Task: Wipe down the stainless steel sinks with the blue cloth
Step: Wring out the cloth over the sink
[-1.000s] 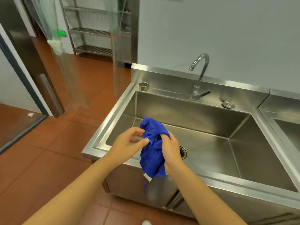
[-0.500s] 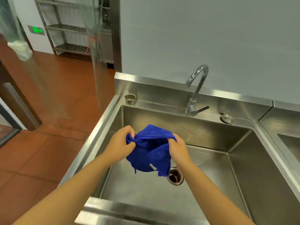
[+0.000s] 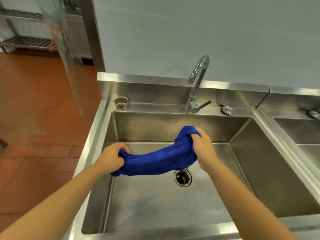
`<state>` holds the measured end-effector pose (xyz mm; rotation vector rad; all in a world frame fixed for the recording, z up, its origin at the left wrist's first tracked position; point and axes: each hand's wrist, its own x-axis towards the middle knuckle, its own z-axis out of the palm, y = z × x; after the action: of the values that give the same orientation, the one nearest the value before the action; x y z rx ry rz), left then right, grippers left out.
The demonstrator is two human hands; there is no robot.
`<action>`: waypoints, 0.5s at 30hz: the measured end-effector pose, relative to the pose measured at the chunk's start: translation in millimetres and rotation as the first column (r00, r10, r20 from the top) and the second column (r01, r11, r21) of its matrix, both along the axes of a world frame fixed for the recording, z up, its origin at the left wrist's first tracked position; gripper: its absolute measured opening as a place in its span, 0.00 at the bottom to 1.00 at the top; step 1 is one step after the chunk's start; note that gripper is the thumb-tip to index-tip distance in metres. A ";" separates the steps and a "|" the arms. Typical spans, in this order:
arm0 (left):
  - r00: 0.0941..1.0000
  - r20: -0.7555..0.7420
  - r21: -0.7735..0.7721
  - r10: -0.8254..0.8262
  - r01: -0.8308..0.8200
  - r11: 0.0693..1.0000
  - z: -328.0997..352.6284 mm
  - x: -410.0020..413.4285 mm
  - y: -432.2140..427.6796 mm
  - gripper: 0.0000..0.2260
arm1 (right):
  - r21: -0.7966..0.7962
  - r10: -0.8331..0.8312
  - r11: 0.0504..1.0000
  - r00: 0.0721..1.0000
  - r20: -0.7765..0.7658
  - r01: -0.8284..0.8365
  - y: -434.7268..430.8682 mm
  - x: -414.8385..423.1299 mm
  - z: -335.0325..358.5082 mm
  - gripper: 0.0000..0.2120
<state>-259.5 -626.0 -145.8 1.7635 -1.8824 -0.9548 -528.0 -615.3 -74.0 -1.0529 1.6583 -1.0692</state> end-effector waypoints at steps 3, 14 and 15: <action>0.983 0.022 0.130 -0.183 0.179 0.975 -5.9 -12.6 0.6 0.16 | -0.045 0.080 0.996 0.997 -0.001 -0.080 8.7 3.7 5.6 0.11; 0.893 0.021 0.107 -0.449 0.445 0.889 12.1 -46.9 -0.2 0.59 | -0.031 0.287 0.957 0.958 -0.019 -0.287 23.6 -13.1 37.3 0.07; 0.894 -0.009 0.047 -0.448 0.448 0.893 16.5 -55.9 -1.2 0.60 | -0.022 0.335 0.942 0.942 -0.034 -0.335 25.2 -14.3 38.5 0.06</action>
<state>-315.4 -627.3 -129.4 1.3707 -2.3418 -1.1600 -542.3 -590.1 -35.6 -1.3200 1.4234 -0.8563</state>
